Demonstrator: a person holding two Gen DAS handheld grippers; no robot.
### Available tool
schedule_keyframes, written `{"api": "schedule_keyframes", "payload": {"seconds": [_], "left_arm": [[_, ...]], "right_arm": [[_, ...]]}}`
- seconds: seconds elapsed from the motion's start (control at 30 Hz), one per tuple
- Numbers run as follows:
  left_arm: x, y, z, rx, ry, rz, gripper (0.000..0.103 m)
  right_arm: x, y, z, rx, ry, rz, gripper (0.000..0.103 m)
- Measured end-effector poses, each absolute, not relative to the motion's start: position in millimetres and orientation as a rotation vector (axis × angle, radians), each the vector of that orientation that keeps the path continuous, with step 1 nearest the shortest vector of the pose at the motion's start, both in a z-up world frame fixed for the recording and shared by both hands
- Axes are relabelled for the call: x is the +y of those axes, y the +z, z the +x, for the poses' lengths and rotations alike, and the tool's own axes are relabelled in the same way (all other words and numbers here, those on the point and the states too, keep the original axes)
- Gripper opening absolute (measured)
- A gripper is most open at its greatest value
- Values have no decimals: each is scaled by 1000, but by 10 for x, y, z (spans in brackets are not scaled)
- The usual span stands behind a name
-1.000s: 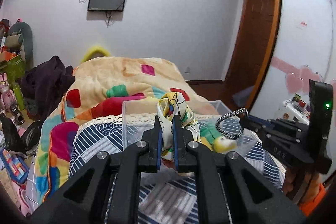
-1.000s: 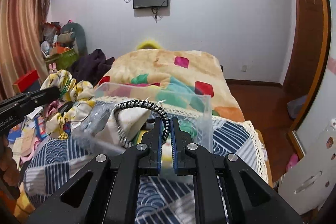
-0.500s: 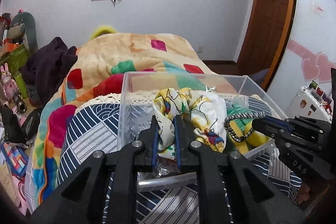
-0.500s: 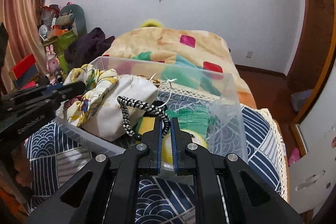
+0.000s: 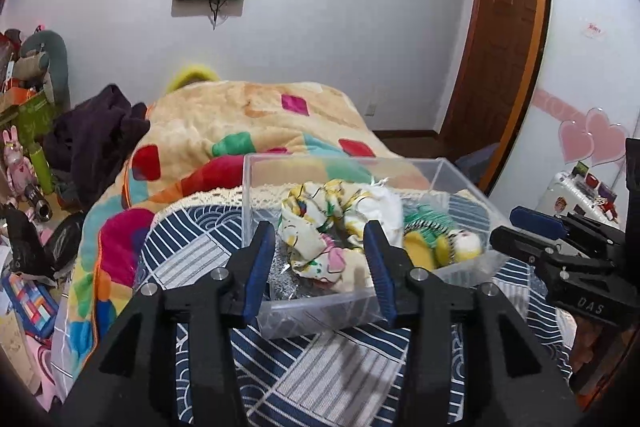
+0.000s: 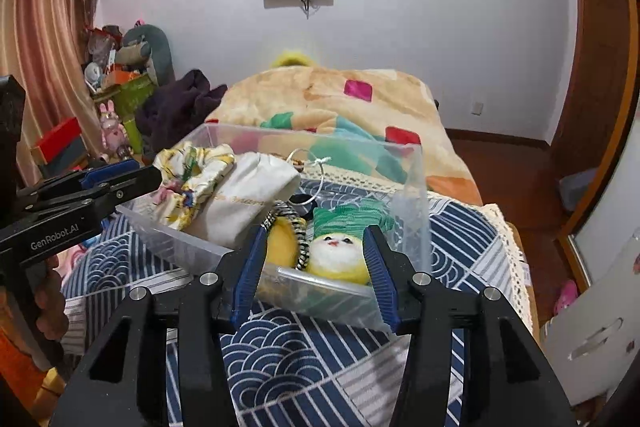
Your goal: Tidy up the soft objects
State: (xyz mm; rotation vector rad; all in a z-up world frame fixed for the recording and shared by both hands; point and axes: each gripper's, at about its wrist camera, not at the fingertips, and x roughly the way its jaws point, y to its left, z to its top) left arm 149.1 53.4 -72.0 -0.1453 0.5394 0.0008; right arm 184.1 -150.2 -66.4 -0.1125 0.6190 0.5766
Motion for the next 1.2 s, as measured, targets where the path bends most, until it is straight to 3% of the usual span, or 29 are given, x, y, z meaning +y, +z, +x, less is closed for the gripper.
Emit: {"api": "schedule_keyframes", "payload": {"seconds": [0.4,0.47,0.53,0.6,0.73,0.83,0.9,1.2], "left_arm": [[322,-15,853,332,-45,-119,58],[299,85,755,302,-47,-115,66],[272,171,650,269,-41,-108,75],[242,240,568,244,-39,-95,77],[206,322,447,216,-35,-97,93],[170,361,350,192,-39,-94,97],[131,365,310,180,-25,-80,102],[63,355,244,170,-16,-49,103]], "right_arm": [[-1712,-49,1430,406,590,-38,47],[-1739,61,1327,366,595,-22,52],[-1765,138,1249,324,581,-14,69],[-1783,185,1192,292,576,-7,78],[-1793,264,1101,248,576,3,90],[-1800,293,1054,230,575,21,103],[-1808,303,1030,217,574,34,103],[-1853,253,929,204,571,43,103]]}}
